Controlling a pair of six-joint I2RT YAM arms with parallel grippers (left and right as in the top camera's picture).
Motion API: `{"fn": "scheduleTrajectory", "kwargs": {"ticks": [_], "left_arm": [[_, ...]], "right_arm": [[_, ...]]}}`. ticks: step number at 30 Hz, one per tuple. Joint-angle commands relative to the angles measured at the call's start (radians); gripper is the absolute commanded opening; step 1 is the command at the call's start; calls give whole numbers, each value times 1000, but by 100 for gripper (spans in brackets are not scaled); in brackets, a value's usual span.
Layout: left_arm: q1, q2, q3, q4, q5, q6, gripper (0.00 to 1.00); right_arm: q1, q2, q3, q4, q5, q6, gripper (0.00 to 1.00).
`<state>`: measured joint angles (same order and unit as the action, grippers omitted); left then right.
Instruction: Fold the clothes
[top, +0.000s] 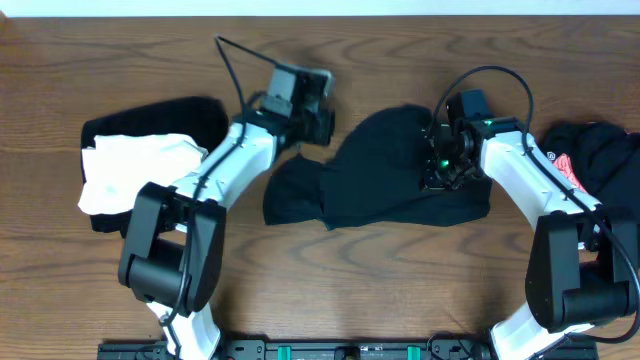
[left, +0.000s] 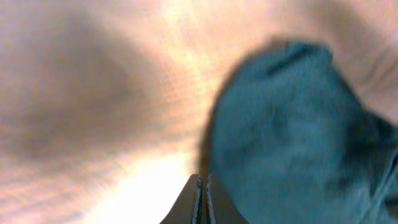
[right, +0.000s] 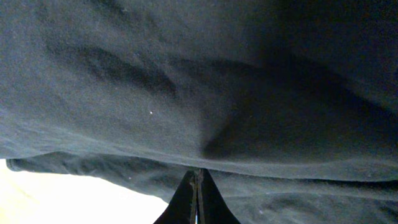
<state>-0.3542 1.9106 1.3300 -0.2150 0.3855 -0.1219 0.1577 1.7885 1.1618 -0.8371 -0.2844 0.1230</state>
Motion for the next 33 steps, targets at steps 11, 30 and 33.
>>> {"fn": "scheduleTrajectory", "kwargs": {"ticks": [11, 30, 33], "left_arm": [[-27, 14, 78, -384, 103, 25, 48], [-101, 142, 31, -247, 96, 51, 6], [-101, 116, 67, -254, 69, 51, 6]], "right_arm": [[6, -21, 1, 3, 4, -20, 32], [6, -21, 1, -48, 23, -18, 33], [6, -21, 1, -62, 63, 12, 32]]}}
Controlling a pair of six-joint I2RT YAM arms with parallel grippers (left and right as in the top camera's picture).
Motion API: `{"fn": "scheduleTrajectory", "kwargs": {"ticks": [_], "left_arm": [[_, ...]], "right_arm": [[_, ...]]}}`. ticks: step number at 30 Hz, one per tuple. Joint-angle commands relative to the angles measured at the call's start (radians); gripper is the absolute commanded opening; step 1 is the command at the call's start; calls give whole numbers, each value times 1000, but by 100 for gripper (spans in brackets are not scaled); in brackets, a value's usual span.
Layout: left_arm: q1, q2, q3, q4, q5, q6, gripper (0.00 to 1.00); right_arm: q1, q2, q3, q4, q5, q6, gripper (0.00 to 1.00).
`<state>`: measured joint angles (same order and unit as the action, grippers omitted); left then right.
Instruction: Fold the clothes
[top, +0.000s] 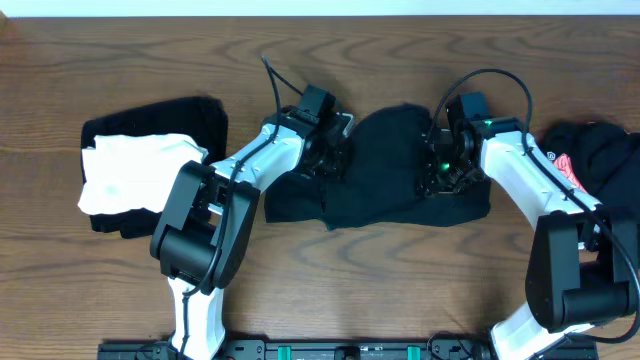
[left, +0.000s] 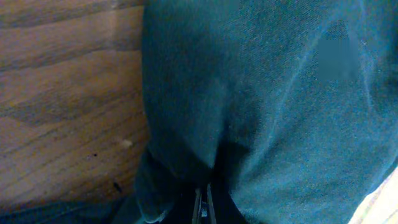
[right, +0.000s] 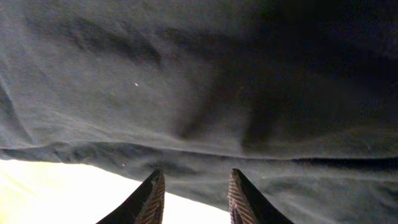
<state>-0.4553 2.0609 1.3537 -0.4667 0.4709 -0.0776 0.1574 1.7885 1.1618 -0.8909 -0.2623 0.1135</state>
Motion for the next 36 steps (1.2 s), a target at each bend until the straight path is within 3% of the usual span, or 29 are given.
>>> {"fn": "scheduleTrajectory", "kwargs": {"ticks": [1, 10, 16, 19, 22, 25, 36], "left_arm": [[0, -50, 56, -3, -39, 6, 6], [5, -148, 92, 21, -295, 9, 6], [38, -137, 91, 51, -295, 10, 6], [44, -137, 91, 23, -215, 10, 6], [39, -132, 82, -34, -124, 10, 31], [35, -118, 66, -41, -60, 9, 41], [-13, 7, 57, -10, -10, 10, 45]], "right_arm": [[6, -21, 1, -13, 55, 31, 31], [6, -21, -32, -14, 82, 55, 31], [6, -21, -127, 57, 82, 65, 32], [6, -21, -162, 99, 81, 65, 32], [7, -21, -165, 117, 74, 61, 33], [6, -21, -166, 109, 72, 61, 37], [6, -21, -204, 137, 80, 92, 36]]}}
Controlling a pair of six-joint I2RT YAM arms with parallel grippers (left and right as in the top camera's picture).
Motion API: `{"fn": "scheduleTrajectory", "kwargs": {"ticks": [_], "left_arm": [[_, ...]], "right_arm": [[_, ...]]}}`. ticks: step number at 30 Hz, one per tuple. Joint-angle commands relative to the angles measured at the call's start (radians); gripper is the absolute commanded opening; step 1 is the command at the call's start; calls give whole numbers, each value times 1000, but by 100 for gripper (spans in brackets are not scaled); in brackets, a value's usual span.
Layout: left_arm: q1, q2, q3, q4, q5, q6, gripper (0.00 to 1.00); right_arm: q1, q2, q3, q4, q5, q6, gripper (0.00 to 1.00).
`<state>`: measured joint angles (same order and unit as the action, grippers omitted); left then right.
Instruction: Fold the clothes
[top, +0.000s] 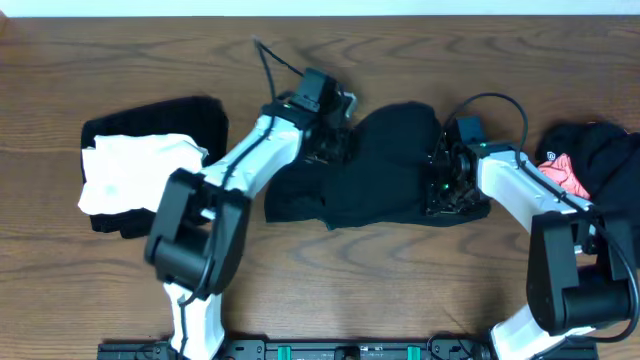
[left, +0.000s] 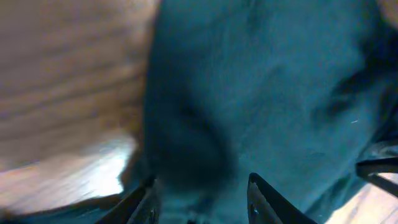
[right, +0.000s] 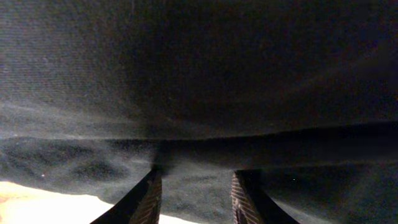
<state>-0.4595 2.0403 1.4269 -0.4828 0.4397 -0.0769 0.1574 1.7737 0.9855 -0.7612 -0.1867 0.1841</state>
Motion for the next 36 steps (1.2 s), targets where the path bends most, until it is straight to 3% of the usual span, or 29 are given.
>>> {"fn": "scheduleTrajectory", "kwargs": {"ticks": [1, 6, 9, 25, 36], "left_arm": [[-10, 32, -16, 10, 22, 9, 45], [-11, 45, -16, 21, 22, 9, 43], [-11, 45, -16, 22, 24, 9, 6], [137, 19, 176, 60, 13, 10, 6], [211, 23, 183, 121, 77, 5, 8]], "right_arm": [[6, -6, -31, 10, 4, 22, 36], [6, -6, -33, 12, 4, 21, 36], [6, -6, -33, 17, 7, 21, 36], [6, -6, -45, 9, 70, 71, 37], [6, -6, -145, 69, 85, 101, 36]]}}
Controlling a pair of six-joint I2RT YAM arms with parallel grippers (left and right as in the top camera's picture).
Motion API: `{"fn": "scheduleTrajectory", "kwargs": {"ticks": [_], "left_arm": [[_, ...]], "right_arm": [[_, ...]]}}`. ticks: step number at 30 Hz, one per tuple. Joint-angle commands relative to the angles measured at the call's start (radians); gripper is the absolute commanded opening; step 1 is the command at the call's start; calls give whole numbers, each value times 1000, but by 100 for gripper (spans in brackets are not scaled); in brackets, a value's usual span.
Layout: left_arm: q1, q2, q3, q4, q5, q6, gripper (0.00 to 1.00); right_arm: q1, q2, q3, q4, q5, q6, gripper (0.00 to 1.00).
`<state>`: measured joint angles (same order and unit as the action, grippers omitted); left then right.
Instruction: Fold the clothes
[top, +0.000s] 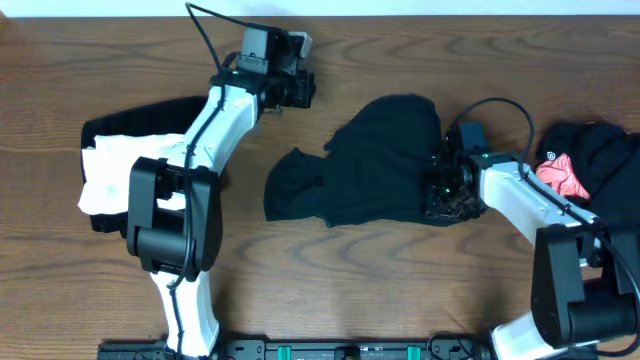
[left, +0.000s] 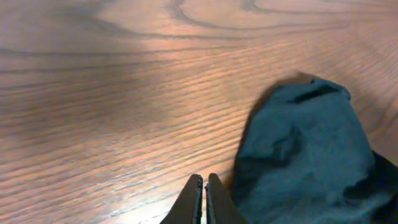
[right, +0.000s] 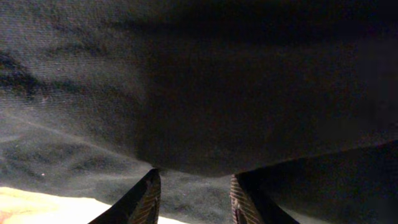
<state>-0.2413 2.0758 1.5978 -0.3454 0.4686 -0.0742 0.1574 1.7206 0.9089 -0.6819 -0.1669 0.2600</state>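
Note:
A black garment (top: 380, 170) lies crumpled mid-table, with one flap spread out to the left. My left gripper (top: 298, 88) is up-left of it over bare wood. In the left wrist view that gripper (left: 203, 180) is shut and holds nothing, with the garment (left: 305, 155) to its lower right. My right gripper (top: 442, 192) sits at the garment's right edge. Seen from the right wrist, it (right: 196, 183) is open, with a fold of the dark cloth (right: 199, 81) lying across the gap between its fingers (right: 151, 190).
A folded stack, white cloth on black (top: 140, 170), sits at the left. A heap of dark clothes with a red-and-white piece (top: 585, 160) lies at the right edge. The wooden table's (top: 380, 280) far edge runs just behind the left gripper.
My left gripper was open on the garment's upper-left part. Now it is shut, empty and off the cloth to the upper left. The right gripper stays open at the right edge, slightly nearer.
First my left gripper was shut beside the garment's upper left and the right was shut on its right part. Then the left was shut at the left edge and the right open. Then both were open on the cloth. Now the left is shut and away.

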Motion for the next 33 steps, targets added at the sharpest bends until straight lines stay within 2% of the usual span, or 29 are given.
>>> {"fn": "scheduleTrajectory", "kwargs": {"ticks": [1, 4, 7, 13, 19, 21, 23, 24, 33], "left_arm": [[-16, -10, 13, -37, 72, 3, 14], [-55, 1, 10, -94, 72, 3, 28], [-100, 14, 8, -150, 70, 6, 34], [-179, 63, -35, -169, 5, 18, 37], [-195, 155, -36, -154, -5, 18, 37], [-195, 168, -36, -150, -6, 18, 33], [-195, 168, -36, -146, -5, 18, 19], [-195, 164, -35, -143, -5, 18, 6], [-146, 69, 52, -143, -23, 18, 6]], "right_arm": [[6, 47, -71, -10, 66, 24, 35], [6, 47, -71, -1, 66, 24, 35], [6, 47, -71, 3, 66, 25, 36], [6, 47, -71, 2, 65, 25, 36], [6, 47, -71, 1, 65, 25, 35], [6, 47, -71, 1, 65, 25, 35], [6, 47, -71, 1, 65, 25, 35], [6, 47, -71, 1, 65, 25, 36], [6, 47, -71, 2, 66, 25, 36]]}}
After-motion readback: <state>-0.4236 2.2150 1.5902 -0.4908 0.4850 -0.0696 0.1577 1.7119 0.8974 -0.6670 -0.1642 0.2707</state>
